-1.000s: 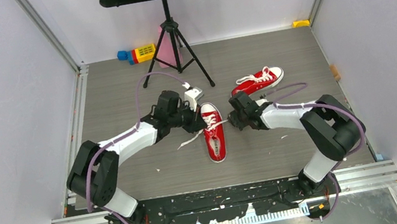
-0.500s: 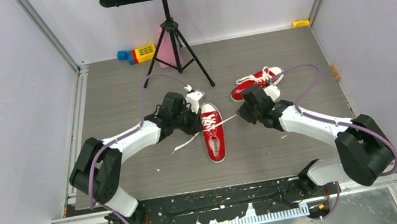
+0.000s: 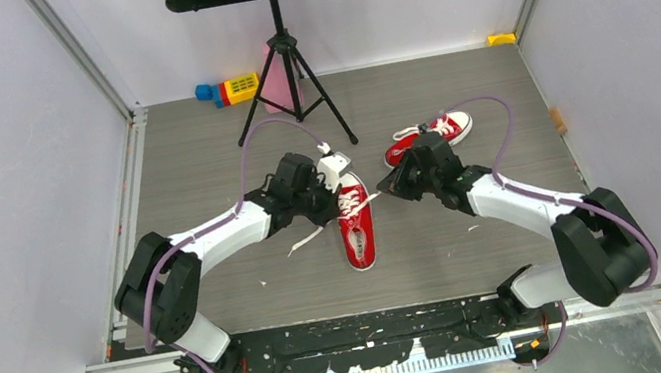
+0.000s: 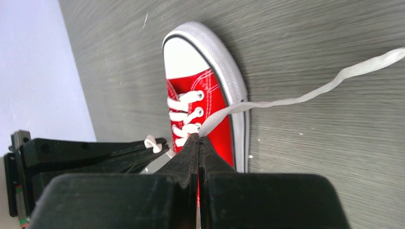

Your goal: Tie the shoes

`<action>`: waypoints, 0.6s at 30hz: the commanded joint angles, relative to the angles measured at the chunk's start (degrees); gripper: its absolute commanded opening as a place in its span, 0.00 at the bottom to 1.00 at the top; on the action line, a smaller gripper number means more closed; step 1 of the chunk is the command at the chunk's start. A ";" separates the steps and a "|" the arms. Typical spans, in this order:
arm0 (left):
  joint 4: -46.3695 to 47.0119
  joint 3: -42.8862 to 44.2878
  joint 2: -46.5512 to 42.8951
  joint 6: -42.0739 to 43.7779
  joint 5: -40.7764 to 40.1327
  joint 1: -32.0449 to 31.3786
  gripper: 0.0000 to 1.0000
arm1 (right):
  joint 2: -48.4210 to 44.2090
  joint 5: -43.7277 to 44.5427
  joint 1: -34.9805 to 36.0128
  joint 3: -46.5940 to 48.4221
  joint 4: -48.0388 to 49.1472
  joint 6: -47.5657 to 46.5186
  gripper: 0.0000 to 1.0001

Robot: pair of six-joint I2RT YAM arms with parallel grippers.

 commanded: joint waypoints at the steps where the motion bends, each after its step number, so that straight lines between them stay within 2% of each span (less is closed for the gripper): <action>1: 0.27 3.16 -1.45 3.68 2.05 -0.24 0.00 | 2.76 -11.60 -0.11 2.94 8.25 -3.26 0.00; 18: 1.73 5.04 1.20 7.27 5.39 -1.03 0.00 | 5.75 -14.39 -0.11 8.42 4.91 -6.06 0.01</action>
